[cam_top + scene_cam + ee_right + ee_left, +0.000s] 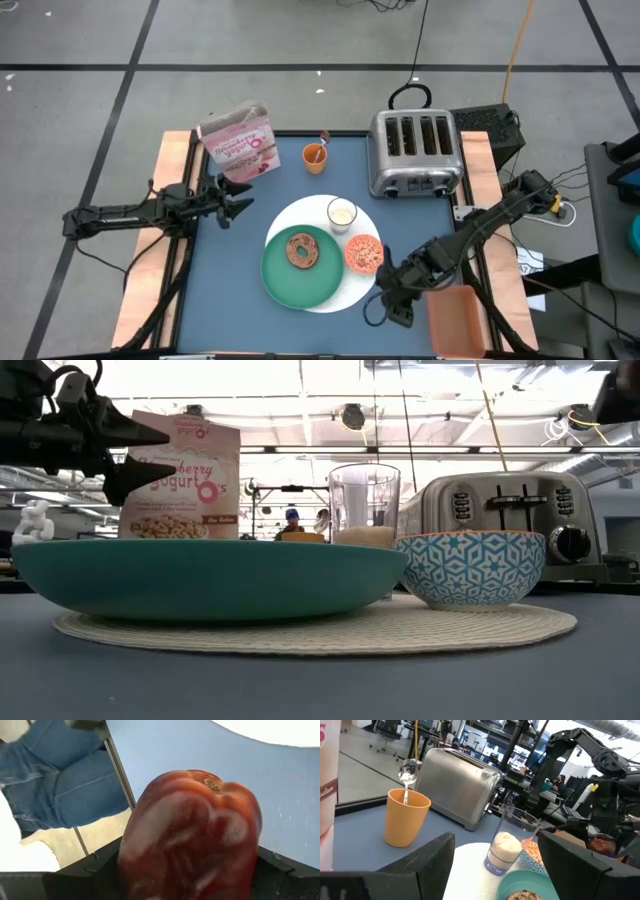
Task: Arrange a breakfast setting
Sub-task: Put the red apple into the green plate
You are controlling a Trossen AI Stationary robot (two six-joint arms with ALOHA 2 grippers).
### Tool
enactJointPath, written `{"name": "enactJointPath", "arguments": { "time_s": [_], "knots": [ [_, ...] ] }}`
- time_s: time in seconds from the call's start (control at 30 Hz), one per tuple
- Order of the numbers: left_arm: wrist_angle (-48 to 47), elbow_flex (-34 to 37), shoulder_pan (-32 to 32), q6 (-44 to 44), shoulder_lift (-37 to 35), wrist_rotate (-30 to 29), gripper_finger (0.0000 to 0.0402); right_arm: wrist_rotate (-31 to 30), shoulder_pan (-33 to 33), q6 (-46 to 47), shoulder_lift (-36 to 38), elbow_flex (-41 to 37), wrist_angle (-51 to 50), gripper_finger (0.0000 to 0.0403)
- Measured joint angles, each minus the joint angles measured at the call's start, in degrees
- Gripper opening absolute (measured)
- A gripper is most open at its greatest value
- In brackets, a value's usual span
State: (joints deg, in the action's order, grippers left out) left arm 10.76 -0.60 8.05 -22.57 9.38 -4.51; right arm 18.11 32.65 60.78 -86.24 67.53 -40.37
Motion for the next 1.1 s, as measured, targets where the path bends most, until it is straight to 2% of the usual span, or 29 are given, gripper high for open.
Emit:
{"name": "enactJointPath", "arguments": {
  "time_s": [0.73,0.93,1.1],
  "knots": [
    [0.0,0.0,-0.1,0.1,0.0,0.0,0.0287,-0.3,-6.1,-0.4,0.0,0.0,10.0,0.0286],
    [0.0,0.0,-0.1,0.1,0.0,-0.1,0.0287,-5.7,-8.4,-0.7,0.0,0.0,16.4,0.0286],
    [0.0,0.0,-0.1,0.1,0.0,-0.1,0.0287,-9.5,-10.0,-4.8,0.0,0.0,20.6,0.0286]
  ]
}}
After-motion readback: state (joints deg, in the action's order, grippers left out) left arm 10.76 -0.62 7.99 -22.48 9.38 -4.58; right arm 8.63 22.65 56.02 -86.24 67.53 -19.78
